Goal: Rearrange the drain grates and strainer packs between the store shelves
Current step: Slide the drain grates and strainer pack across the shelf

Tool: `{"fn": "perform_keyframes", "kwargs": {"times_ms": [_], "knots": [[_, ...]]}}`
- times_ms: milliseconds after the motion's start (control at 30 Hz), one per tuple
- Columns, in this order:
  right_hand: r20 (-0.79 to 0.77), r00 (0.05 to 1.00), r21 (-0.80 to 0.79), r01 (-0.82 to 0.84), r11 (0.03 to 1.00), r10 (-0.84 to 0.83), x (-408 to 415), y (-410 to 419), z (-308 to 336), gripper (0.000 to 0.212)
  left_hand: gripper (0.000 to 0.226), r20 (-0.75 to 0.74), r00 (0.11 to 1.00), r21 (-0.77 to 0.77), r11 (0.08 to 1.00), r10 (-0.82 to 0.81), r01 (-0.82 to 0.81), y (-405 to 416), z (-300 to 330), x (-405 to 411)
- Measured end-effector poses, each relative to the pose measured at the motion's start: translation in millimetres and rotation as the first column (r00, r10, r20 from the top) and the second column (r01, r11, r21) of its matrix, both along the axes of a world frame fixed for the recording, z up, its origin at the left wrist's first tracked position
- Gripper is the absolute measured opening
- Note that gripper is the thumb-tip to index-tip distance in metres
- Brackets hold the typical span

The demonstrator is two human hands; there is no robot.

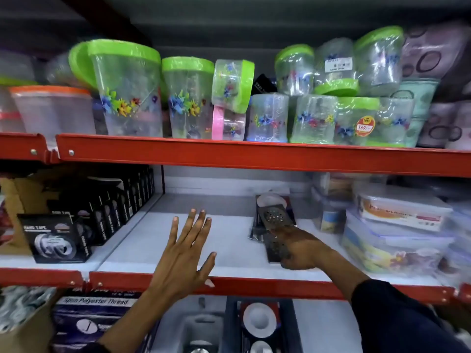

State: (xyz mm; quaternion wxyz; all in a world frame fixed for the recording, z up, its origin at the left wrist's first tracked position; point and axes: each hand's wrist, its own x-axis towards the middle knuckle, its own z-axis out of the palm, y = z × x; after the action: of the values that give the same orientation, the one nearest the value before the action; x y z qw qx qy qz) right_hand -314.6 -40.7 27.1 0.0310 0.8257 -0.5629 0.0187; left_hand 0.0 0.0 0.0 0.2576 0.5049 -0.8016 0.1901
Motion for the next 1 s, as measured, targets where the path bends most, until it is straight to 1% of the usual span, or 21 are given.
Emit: {"fn": "perform_keyframes", "kwargs": {"times_ms": [100, 167, 300, 400, 467, 533, 600, 733, 833, 933, 1000], "knots": [[-0.050, 0.996, 0.147, 0.074, 0.986, -0.068, -3.5, -15.0, -4.5, 0.099, 0.071, 0.007, 1.000, 0.048, 0.999, 0.021, -0.022, -9.9, -10.4, 6.8], [-0.091, 0.993, 0.189, 0.096, 0.977, -0.080, -5.1, -22.8, -4.3, 0.103, 0.071, 0.006, 1.000, 0.081, 0.996, 0.026, -0.027, -17.7, -18.9, 11.7], [-0.090, 0.995, 0.166, 0.061, 0.984, -0.047, -5.9, -32.6, -7.2, 0.105, 0.070, -0.006, 0.999, 0.124, 0.992, 0.037, -0.036, -30.0, -26.8, 23.9], [-0.052, 0.998, 0.115, 0.049, 0.992, -0.043, -4.8, -34.9, -8.7, 0.105, 0.069, -0.025, 0.998, 0.147, 0.988, 0.052, -0.048, -35.3, -33.1, 35.1], [0.004, 1.000, 0.060, 0.030, 0.998, -0.030, 3.7, -32.9, -6.4, 0.101, 0.067, -0.048, 0.997, 0.164, 0.985, 0.066, -0.058, -38.4, -37.2, 44.3], [0.062, 0.998, 0.027, -0.021, 0.999, 0.019, 25.1, -33.7, -3.3, 0.094, 0.065, -0.064, 0.993, 0.188, 0.979, 0.094, -0.081, -42.3, -42.6, 54.9], [0.075, 0.994, 0.012, -0.084, 0.996, 0.083, 56.6, -37.9, -1.8, 0.089, 0.064, -0.062, 0.991, 0.222, 0.970, 0.117, -0.101, -44.6, -47.9, 64.0], [0.137, 0.979, 0.077, -0.163, 0.984, 0.152, 127.9, -57.6, -12.1, 0.094, 0.065, -0.066, 0.988, 0.242, 0.963, 0.139, -0.119, -45.0, -57.2, 75.3], [0.142, 0.969, 0.105, -0.217, 0.971, 0.201, 162.7, -73.8, -25.1, 0.086, 0.065, -0.071, 0.987, 0.239, 0.963, 0.144, -0.123, -43.5, -57.3, 75.6], [0.109, 0.968, 0.118, -0.236, 0.964, 0.224, 176.3, -84.7, -36.3, 0.082, 0.069, -0.093, 0.984, 0.254, 0.959, 0.154, -0.126, -43.7, -56.8, 74.9], [0.113, 0.966, 0.130, -0.246, 0.960, 0.232, 176.3, -89.0, -42.8, 0.085, 0.070, -0.103, 0.983, 0.249, 0.961, 0.153, -0.123, -45.1, -58.0, 75.9]]}}
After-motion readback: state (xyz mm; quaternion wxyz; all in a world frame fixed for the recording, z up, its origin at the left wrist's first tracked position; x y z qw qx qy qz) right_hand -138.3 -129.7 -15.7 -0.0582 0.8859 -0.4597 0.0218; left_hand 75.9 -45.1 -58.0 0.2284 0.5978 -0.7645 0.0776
